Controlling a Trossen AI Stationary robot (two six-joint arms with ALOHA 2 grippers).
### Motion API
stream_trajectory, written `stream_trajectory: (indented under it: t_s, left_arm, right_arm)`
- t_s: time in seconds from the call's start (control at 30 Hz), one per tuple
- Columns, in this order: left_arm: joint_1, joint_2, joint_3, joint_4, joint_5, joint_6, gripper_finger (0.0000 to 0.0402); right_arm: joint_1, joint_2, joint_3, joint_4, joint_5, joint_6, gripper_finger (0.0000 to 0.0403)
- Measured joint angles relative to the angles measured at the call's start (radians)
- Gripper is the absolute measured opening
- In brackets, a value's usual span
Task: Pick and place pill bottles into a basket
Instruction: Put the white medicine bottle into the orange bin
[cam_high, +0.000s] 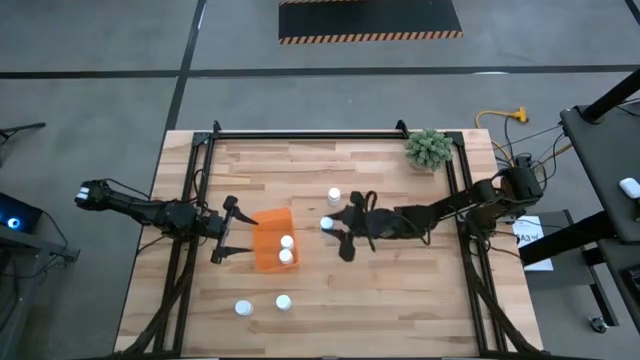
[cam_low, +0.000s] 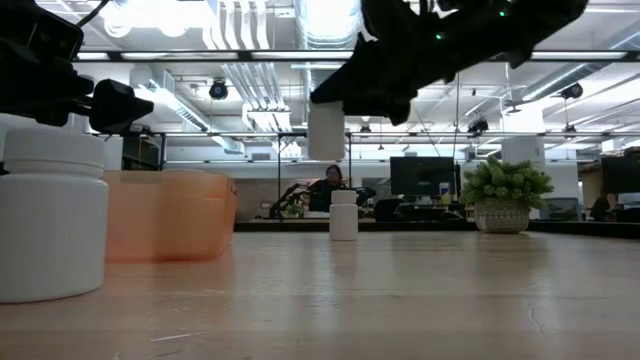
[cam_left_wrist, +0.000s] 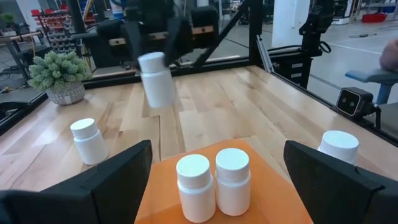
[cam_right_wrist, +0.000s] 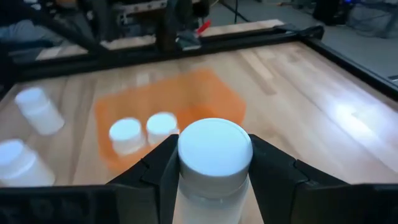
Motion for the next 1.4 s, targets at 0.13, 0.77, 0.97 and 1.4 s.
stream_trajectory:
  t_s: [0.13,0.77,0.97,1.4]
  left_arm:
    - [0.000,0.000,0.000,0.000,0.000,0.000,0.0345]
    - [0.000,0.002,0.000,0.000,0.000,0.000,0.0345]
    - [0.000,0.001,0.000,-0.001,0.000,0.000,0.0345]
    - [0.000,0.000,0.000,-0.001,0.000,0.000,0.0345]
  right_arm:
    - [-0.029,0.011,0.022,0.015,0.005,0.002,0.0148]
    - [-0.106,0.256,0.265,-0.019,-0.192,-0.201,0.0148]
    - [-0.106,0.279,0.321,-0.054,-0.199,-0.259,0.0148]
    - [-0.134,0.256,0.310,0.059,-0.357,-0.307,0.0148]
